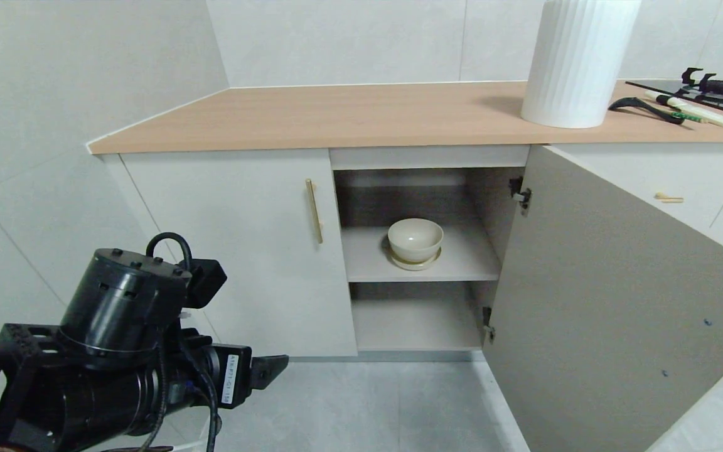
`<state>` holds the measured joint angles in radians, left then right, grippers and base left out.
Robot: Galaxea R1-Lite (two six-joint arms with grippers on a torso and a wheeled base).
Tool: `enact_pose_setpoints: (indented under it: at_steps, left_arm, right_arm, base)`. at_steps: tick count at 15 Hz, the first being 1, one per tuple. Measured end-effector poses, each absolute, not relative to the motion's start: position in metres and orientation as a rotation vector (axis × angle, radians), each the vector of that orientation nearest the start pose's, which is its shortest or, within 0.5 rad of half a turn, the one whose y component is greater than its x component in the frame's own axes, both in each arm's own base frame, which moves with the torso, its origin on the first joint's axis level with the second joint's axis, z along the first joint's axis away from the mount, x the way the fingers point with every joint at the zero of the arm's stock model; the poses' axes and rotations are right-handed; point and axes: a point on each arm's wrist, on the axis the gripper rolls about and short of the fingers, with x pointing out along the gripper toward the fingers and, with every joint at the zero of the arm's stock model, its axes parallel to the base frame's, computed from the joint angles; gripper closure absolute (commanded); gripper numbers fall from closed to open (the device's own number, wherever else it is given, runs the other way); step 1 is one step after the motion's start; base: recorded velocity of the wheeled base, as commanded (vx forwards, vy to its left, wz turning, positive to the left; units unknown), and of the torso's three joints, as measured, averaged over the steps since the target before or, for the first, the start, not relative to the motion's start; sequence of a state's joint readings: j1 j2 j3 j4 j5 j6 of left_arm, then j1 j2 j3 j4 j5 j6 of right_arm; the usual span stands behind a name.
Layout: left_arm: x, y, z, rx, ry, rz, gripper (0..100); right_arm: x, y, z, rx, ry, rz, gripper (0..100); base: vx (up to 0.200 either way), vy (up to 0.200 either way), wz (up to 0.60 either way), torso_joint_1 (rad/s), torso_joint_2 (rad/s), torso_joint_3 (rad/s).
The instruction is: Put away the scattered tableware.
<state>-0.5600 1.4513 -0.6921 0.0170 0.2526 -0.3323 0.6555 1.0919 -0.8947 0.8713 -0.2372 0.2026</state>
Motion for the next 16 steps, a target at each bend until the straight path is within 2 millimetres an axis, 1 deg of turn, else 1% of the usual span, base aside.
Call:
enact_pose_setpoints:
  at_steps: [3,8,13,16]
  left_arm:
    - [0.186,-0.110,0.161,-0.008,0.751,-0.167,0]
    - [0.186,-0.110,0.161,-0.008,0.752,-0.167,0]
    - [0.186,-0.110,0.160,-0.007,0.753,-0.168,0]
    - [0.186,-0.109,0.161,-0.009,0.753,-0.166,0]
  right_arm:
    - [0.077,0.051,0.219,-0.286,0.982,0.243,0]
    - [0.081,0.039,0.222,-0.287,0.946,0.075,0]
    - [0.089,0.016,0.223,-0.319,0.981,-0.095,0]
    - [0.101,0.004,0.228,-0.267,0.916,-0.210,0]
  base:
    - [0.000,0.000,0.00,0.000,0.00,0.000]
    - [0.000,0.000,0.00,0.000,0.00,0.000]
    - [0.000,0.000,0.00,0.000,0.00,0.000]
    - [0.000,0.000,0.00,0.000,0.00,0.000]
